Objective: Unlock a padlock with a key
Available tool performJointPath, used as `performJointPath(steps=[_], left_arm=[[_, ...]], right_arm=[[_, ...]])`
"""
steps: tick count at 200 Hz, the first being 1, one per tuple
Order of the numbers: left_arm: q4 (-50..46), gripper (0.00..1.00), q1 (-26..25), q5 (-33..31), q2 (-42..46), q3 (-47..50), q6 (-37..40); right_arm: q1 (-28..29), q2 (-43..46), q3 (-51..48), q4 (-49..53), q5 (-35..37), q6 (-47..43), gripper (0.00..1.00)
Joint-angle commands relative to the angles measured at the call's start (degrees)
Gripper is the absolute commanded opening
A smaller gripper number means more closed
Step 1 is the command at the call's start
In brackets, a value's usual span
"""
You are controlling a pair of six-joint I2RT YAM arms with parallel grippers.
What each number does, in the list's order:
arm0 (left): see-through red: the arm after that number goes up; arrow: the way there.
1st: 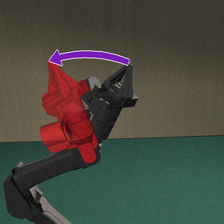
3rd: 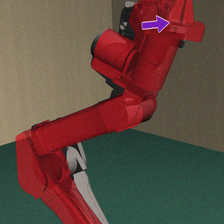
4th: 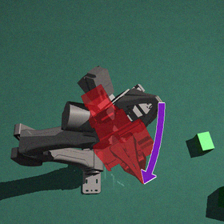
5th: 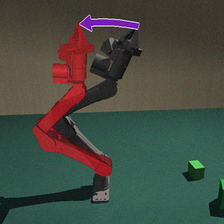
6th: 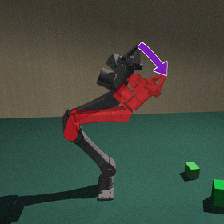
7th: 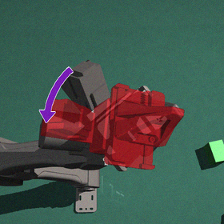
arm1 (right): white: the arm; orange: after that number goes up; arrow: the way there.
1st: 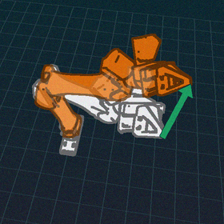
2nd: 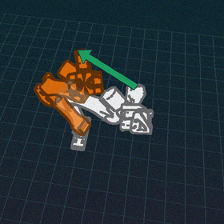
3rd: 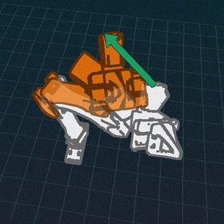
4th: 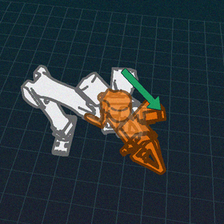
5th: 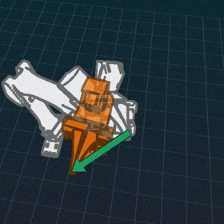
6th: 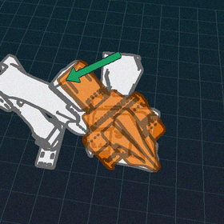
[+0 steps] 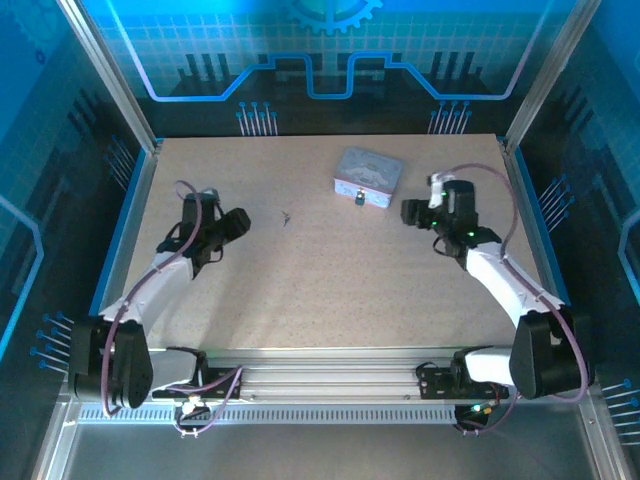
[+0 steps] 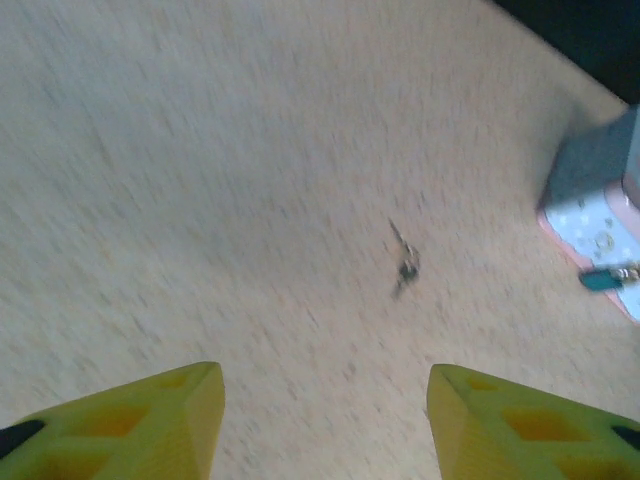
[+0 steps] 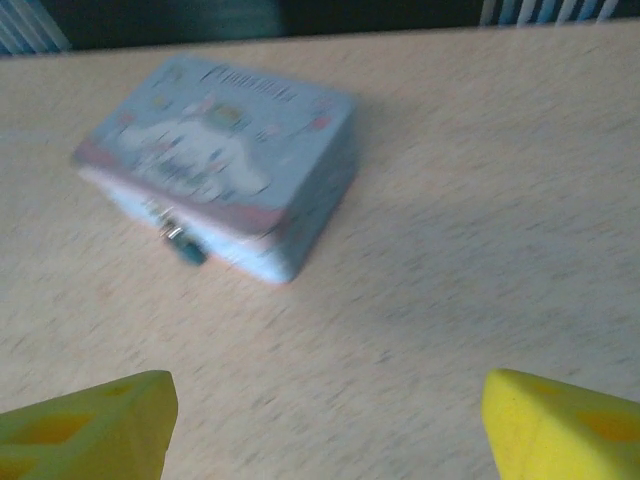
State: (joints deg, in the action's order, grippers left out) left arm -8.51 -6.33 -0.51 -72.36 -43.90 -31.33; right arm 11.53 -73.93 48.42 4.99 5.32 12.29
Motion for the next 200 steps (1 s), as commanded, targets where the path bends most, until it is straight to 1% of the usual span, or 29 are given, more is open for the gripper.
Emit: performJointPath(steps=[1, 28, 44, 55, 73, 78, 86, 114, 145, 168, 200], left_arm=[[-4.5, 0.58, -4.5, 1.8, -3.9, -4.2, -10.5], [-4.1, 0.59, -8.9, -0.3, -9.6, -7.7, -13.3], [-2.4, 0.57, -10.5, 0.2, -13.1, -9.4, -14.9], [-1.2, 0.53, -11.5, 0.0, -15.2, -10.6, -15.8], [0.1, 0.40, -12.2, -1.4, -18.6, -12.4, -17.8], [0.5, 0.36, -12.3, -1.8, -19.3, -12.8, -18.6], [0.8, 0.33, -12.3, -2.7, -20.6, -13.4, -20.1], [0.5, 0.27, -12.3, -5.5, -24.7, -16.3, -23.4], [-2.9, 0.26, -12.2, -8.4, -29.8, -21.6, -26.4], [-6.2, 0.26, -12.2, -9.0, -34.1, -26.3, -28.5], [-6.1, 0.26, -12.1, -9.2, -38.5, -29.1, -30.3]], right_arm=[[9.4, 0.5, 1.5, 13.8, 3.5, 4.0, 0.81], [18.0, 0.0, 0.8, 12.9, 2.7, 9.9, 0.80], [22.4, -0.6, 0.4, 12.6, 3.6, 12.2, 0.80], [24.7, -0.8, -0.3, 12.1, 4.6, 13.2, 0.80], [27.6, -1.5, -1.5, 11.1, 5.1, 14.6, 0.80], [28.1, -1.7, -1.8, 11.0, 5.1, 15.0, 0.80], [28.9, -2.2, -2.1, 11.0, 5.0, 15.5, 0.80], [30.7, -3.2, -3.6, 10.7, 5.2, 17.0, 0.80], [31.0, -3.0, -5.4, 9.2, 5.2, 18.2, 0.80], [31.0, -3.7, -4.9, 9.4, 5.4, 17.7, 0.80], [31.0, -4.6, -4.1, 9.6, 5.7, 17.0, 0.81]])
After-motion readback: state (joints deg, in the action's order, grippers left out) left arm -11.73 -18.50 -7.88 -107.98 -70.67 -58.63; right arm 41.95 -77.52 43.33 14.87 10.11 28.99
